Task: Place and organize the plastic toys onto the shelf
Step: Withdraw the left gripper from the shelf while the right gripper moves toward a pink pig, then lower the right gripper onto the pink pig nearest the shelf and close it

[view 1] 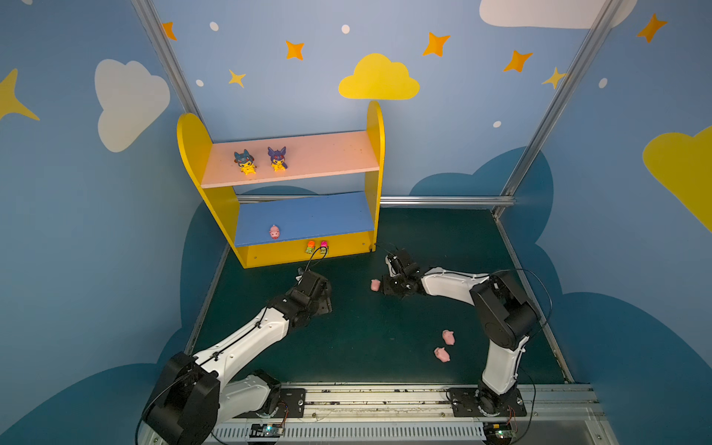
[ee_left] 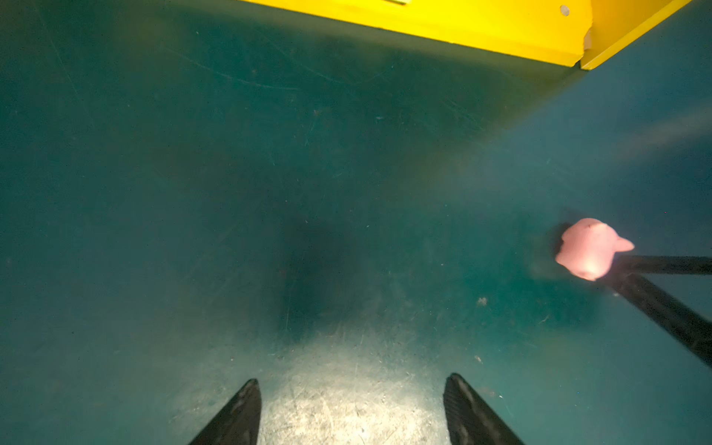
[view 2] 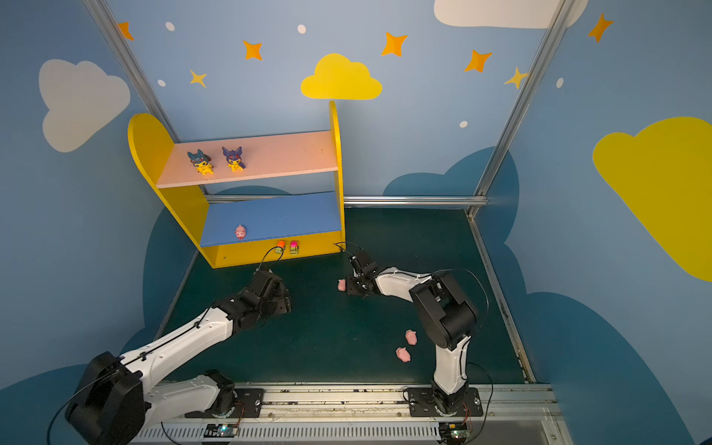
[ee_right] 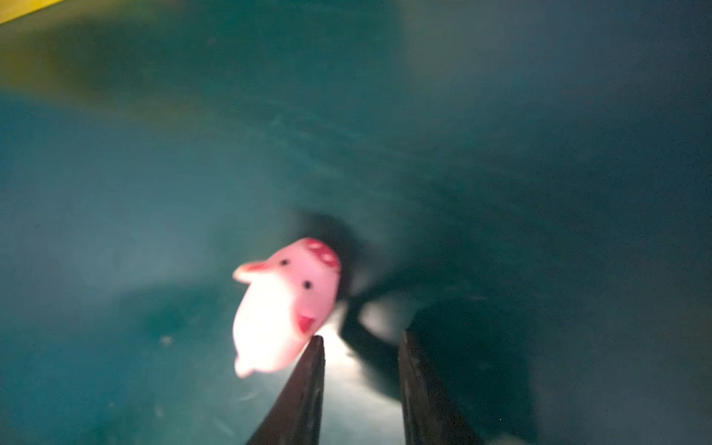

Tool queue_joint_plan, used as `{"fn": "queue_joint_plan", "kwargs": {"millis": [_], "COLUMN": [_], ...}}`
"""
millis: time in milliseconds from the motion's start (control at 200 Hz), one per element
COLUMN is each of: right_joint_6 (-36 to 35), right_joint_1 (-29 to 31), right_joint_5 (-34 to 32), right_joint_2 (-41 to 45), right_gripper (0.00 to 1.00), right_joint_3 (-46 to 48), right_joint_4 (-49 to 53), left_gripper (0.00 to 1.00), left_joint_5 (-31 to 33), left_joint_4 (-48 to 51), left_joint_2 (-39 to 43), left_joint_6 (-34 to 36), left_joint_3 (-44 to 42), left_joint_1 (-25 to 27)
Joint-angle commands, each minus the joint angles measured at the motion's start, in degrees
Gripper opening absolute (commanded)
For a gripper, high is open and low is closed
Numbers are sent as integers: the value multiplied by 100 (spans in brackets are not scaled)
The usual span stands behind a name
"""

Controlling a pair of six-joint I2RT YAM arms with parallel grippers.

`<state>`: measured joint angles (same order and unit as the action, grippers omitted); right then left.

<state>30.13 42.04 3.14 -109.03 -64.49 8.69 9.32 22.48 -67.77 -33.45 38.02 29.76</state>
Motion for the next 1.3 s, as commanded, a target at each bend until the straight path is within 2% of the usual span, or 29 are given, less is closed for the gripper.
{"fn": "queue_joint_plan", "kwargs": {"millis": [0, 215, 421, 546, 681, 816, 881, 966, 1297], "right_joint_6": [279, 380, 40, -607, -1649, -2559, -2971, -3461, -4474], "right_joint_1": [322, 551, 517, 355, 186, 57, -35, -154, -246], "right_joint_5": [135, 318, 491, 813, 1240, 1192, 1261, 1522, 1673], "right_joint_2": [-241, -551, -430, -35, 230, 197, 78, -217, -734], "right_gripper": [35, 39, 43, 51, 59, 61, 67, 70, 74], "right_joint_3": [-218, -737, -887, -827, -1141, -1448, -1568, -1821, -2090], "right_joint_4": [278, 364, 345, 584, 1320, 1856, 1970, 2200, 2298], "left_gripper": [75, 75, 75, 75, 75, 75, 75, 75, 77], "left_joint_5": [62, 122, 166, 116, 27, -138, -176, -203, -238], "left_joint_4": [21, 142, 284, 402, 311, 181, 120, 68, 10], "left_joint_2": [19, 251, 483, 626, 830, 920, 915, 863, 747], "left_joint_6": [-34, -69, -161, -197, -249, -253, -266, -268, -102], "left_joint_3": [19, -93, -238, -316, -521, -642, -659, -646, -489], "left_joint_1": [4, -14, -23, -21, -23, -22, -14, -14, -22]}}
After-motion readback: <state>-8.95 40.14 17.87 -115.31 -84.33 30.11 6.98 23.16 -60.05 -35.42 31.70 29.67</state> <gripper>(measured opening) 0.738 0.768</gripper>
